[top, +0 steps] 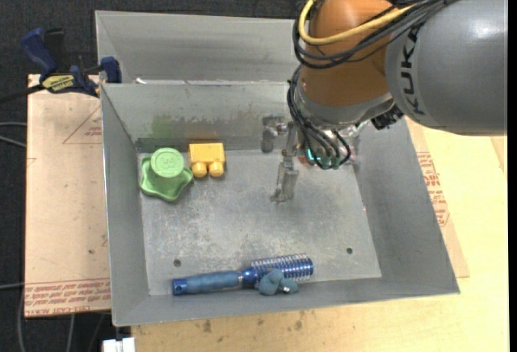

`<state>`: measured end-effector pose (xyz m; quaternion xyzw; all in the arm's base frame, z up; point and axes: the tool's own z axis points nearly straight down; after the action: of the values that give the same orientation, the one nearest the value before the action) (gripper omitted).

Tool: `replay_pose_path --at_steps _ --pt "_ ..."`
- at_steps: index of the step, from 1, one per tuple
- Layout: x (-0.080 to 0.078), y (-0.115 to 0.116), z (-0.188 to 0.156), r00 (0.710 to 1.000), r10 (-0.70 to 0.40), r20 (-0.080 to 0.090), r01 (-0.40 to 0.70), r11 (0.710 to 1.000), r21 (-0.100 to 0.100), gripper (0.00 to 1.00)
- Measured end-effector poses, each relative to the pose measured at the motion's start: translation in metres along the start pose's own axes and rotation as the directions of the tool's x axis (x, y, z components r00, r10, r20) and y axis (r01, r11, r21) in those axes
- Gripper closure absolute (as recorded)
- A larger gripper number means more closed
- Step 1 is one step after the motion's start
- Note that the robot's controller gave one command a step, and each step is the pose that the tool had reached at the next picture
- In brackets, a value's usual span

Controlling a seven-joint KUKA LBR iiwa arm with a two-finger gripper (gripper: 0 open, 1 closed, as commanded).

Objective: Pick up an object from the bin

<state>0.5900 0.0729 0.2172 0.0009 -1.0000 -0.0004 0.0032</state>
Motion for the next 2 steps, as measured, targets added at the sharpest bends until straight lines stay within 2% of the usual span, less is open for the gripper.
replay_pose_path --at_steps 1,2 --pt "0.053 0.064 0.089 0.984 0.179 -0.002 -0.179 0.984 -0.001 0.0" --pt "0.101 0.037 0.149 0.99 0.142 0.003 -0.142 0.99 -0.001 0.0"
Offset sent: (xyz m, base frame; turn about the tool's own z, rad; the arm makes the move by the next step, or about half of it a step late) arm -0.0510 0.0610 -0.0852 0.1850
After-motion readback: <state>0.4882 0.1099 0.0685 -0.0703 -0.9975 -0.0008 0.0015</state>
